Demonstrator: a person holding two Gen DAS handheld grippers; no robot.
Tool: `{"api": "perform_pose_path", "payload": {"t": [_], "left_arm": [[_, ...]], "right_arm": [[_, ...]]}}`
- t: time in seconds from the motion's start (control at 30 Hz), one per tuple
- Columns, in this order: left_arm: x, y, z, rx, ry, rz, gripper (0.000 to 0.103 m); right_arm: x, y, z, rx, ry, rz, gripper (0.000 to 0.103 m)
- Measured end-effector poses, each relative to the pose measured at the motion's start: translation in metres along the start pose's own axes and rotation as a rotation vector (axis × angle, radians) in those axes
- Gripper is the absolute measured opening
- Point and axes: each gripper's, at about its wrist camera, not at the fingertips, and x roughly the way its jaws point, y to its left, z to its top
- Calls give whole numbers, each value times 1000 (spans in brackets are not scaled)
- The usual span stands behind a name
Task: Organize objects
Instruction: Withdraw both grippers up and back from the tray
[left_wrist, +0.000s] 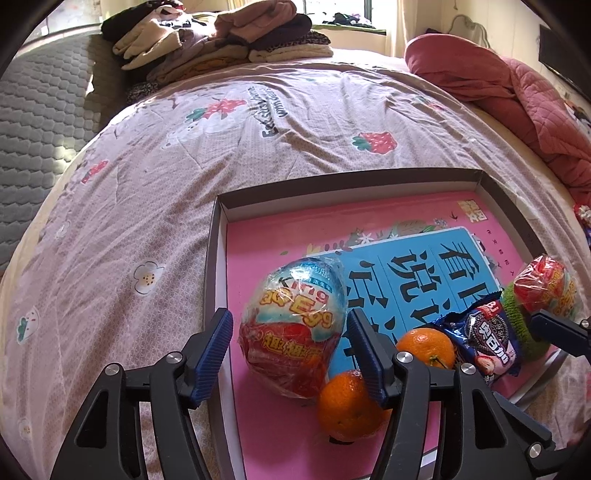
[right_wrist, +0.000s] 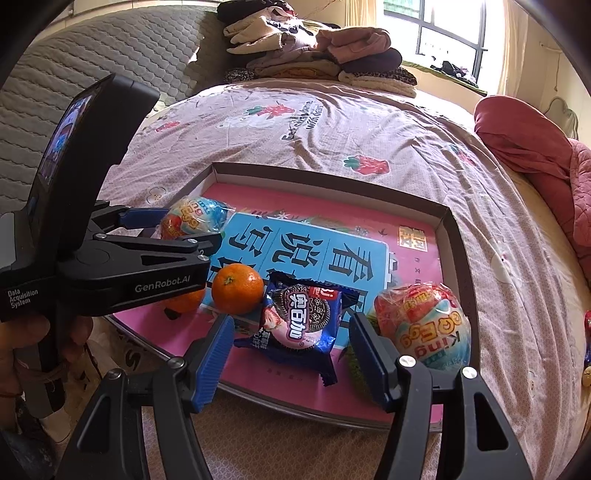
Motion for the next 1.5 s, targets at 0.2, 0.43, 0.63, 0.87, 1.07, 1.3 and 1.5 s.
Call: {"api": "perform_pose_path", "payload": {"t": [0.2, 0.43, 0.63, 0.87, 1.07, 1.3, 1.5], "left_arm": [[-11, -2, 0, 10, -15, 4, 67], [-31, 1, -3, -6, -48, -2, 67], [-52, 2, -5, -13, -81, -10, 71], [-80, 2, -11, -27, -119, -21, 72], [-104, 0, -18, -15, -148, -11, 72], [-135, 1, -24, -23, -179, -9, 72], [-164, 1, -33, -16, -219, 2, 72]], "right_arm": [[-5, -1, 0, 7, -7, 2, 64], [-16, -1, 0, 9, -27, 3, 64], [-29, 2, 1, 10, -52, 2, 64], [-51, 4, 0, 15, -91, -5, 64], [-71, 4, 0, 28, -128, -11, 64], [-98, 8, -1, 23, -168, -15, 64], [-122, 12, -3, 20, -208, -19, 64]]}}
